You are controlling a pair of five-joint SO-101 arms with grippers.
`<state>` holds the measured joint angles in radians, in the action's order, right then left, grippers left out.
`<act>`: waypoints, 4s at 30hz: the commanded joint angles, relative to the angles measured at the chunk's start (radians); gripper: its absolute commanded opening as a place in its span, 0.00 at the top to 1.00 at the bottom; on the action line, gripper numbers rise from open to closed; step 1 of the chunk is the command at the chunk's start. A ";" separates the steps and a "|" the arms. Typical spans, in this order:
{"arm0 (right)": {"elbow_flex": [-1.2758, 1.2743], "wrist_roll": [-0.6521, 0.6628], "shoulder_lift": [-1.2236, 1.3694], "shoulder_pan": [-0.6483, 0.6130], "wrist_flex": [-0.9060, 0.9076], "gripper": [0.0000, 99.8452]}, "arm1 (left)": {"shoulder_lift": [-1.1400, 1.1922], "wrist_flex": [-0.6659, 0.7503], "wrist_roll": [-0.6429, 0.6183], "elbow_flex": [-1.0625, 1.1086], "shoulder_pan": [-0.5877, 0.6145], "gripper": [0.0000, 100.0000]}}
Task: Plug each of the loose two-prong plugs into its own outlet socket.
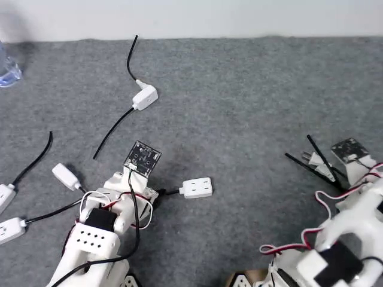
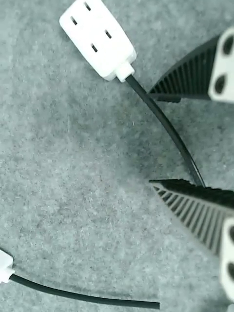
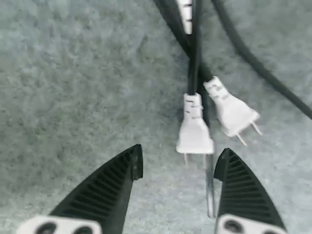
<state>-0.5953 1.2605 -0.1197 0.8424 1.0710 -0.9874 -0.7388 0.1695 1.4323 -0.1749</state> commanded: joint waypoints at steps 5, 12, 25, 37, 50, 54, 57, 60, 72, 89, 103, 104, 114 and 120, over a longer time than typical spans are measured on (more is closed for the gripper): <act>0.049 0.015 0.166 0.024 -0.182 0.90 | -0.014 0.026 -0.008 -0.007 0.002 0.76; 0.055 0.015 0.217 0.024 -0.225 0.92 | -0.014 0.029 -0.005 0.004 -0.040 0.76; 0.049 0.017 0.162 0.019 -0.216 0.80 | -0.014 0.029 -0.005 0.004 -0.040 0.76; 0.052 0.089 0.242 0.019 -0.223 0.96 | -0.014 0.029 -0.005 0.004 -0.040 0.76; 0.066 -0.328 -0.125 -0.131 0.064 0.99 | -0.014 0.029 -0.005 0.004 -0.041 0.76; 0.066 -0.592 -0.354 -0.320 0.246 0.99 | -0.014 0.029 -0.005 0.004 -0.041 0.76; 0.060 -0.752 -0.476 -0.489 0.328 0.99 | -0.014 0.029 -0.005 0.005 -0.041 0.76; 0.058 -0.941 -0.521 -0.572 0.355 0.99 | -0.014 0.028 -0.005 0.007 -0.041 0.76; -0.112 -1.427 -0.495 -0.720 0.090 0.99 | -0.014 0.028 -0.005 0.007 -0.041 0.76; -0.555 -2.272 -0.542 -0.880 -0.564 0.99 | -0.014 0.048 -0.005 0.008 -0.041 0.76; -0.617 -2.150 -0.542 -0.881 -0.559 0.88 | -0.014 0.049 -0.005 0.008 -0.041 0.76; -0.617 -2.131 -0.542 -0.881 -0.559 0.84 | -0.014 0.049 -0.005 0.008 -0.041 0.76; -0.577 -1.916 -0.544 -0.880 -0.561 0.68 | -0.014 0.049 -0.005 0.008 -0.041 0.76; -0.548 -1.614 -0.544 -0.872 -0.515 0.68 | -0.014 0.049 -0.005 0.008 -0.041 0.76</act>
<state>-1.2198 -0.5577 -0.6337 -0.0307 0.5247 -0.9874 -0.7142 0.1695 1.4446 -0.2071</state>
